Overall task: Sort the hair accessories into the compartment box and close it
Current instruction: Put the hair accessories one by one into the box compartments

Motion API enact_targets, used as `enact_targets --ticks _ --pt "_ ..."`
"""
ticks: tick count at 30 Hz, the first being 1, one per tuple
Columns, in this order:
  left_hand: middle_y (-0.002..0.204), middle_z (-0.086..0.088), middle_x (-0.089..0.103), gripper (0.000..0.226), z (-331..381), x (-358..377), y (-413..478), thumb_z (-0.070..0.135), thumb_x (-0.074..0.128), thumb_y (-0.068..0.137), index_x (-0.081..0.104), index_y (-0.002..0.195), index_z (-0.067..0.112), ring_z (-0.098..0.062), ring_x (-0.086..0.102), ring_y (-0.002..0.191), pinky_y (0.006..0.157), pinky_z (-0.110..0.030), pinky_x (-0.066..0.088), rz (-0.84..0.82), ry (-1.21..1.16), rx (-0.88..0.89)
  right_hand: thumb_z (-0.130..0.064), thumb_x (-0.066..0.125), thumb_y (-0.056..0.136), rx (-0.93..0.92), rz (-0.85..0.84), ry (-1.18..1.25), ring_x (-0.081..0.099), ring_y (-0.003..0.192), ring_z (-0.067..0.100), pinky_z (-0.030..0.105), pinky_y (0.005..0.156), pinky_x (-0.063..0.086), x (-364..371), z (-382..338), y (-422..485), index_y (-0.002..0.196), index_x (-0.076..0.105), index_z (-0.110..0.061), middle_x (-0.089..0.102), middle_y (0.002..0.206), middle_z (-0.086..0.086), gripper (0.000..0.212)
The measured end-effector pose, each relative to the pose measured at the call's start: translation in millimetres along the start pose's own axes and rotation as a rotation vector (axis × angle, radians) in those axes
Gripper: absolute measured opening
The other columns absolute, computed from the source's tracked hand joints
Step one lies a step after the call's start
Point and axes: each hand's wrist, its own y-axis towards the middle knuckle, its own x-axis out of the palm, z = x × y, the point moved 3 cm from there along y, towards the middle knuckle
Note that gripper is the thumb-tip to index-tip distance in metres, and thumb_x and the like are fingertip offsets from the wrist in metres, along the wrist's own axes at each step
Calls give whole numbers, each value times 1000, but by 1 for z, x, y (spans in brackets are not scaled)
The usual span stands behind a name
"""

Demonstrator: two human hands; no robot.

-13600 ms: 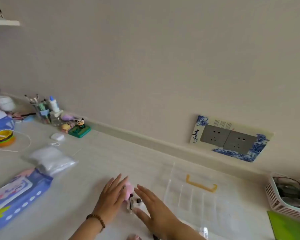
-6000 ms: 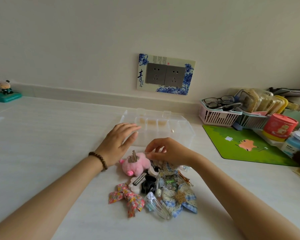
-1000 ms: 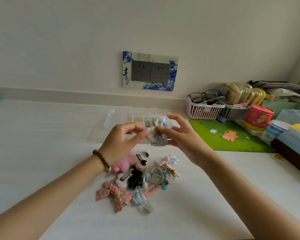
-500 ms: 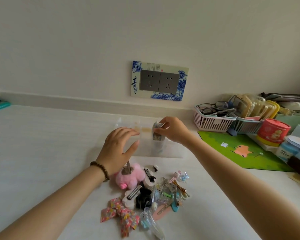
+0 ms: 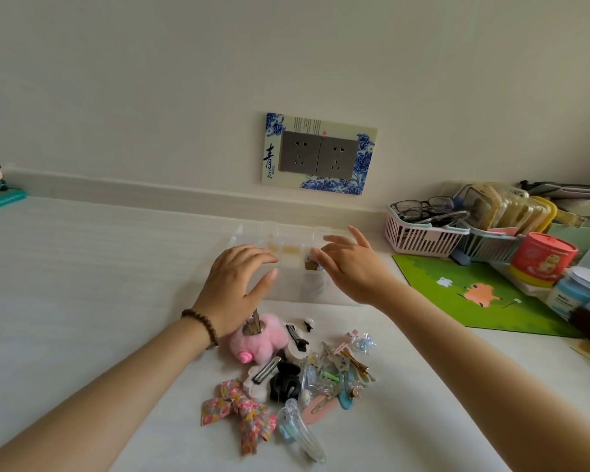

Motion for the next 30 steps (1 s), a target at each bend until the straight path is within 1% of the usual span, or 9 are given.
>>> enact_targets --ticks 5,7,10,13,16,18,21,26,30 --pt "121 5 56 49 -2 -3 -1 52 27 88 59 113 23 -13 40 121 107 -32 24 -28 -31 -1 -46 15 98 -26 -27 -14 29 139 13 39 117 -5 6 0 0 117 62 -24 59 130 -8 56" --pt "120 7 56 48 -1 -7 0 53 30 88 59 113 24 -12 41 120 107 -36 28 -36 -51 22 -50 14 95 -31 77 12 35 136 13 39 118 -2 4 0 -7 118 61 -25 61 127 -7 58" --pt "108 15 59 44 5 -21 0 56 38 84 62 106 26 -4 48 109 99 -29 37 -73 -121 52 -47 15 95 -50 205 42 47 126 14 37 118 3 1 -2 -19 108 67 -21 67 114 -3 59" --pt "90 23 65 39 14 -34 -3 62 51 74 67 92 32 -1 58 87 79 -22 48 -241 -279 -8 -49 15 97 -50 119 85 48 126 14 37 118 3 4 -6 -23 112 65 -21 65 121 0 60" --pt "89 18 67 41 18 -39 -8 65 66 61 67 90 35 -3 61 77 68 -23 52 -426 -340 -138 -53 14 94 -32 124 127 46 126 11 37 117 6 3 -12 -24 116 61 -23 62 124 -4 60" --pt "97 21 64 52 17 -38 -14 65 71 54 63 98 38 1 60 79 71 -20 50 -596 -278 -195 -54 20 93 -48 234 175 51 117 11 35 114 19 -1 -22 -29 111 63 -23 65 116 -6 55" --pt "94 23 59 57 15 -35 -20 59 77 54 58 104 38 7 56 76 67 -11 42 -760 -179 -221 -47 33 94 -97 307 357 56 105 10 26 98 36 -5 -40 -39 105 65 -20 67 107 -6 44" --pt "95 13 58 58 8 -33 -20 49 81 56 53 103 33 -1 56 78 65 -13 42 -726 -222 -282 -42 47 91 1 119 602 56 95 -1 19 81 45 4 -55 -47 108 61 -24 62 106 -15 28" --pt "100 8 58 58 9 -41 -11 38 82 56 52 106 29 -3 57 81 68 -14 45 -542 -432 -327 -50 58 79 133 -18 889 63 98 9 30 85 54 8 -57 -43 114 52 -25 62 112 -7 44"
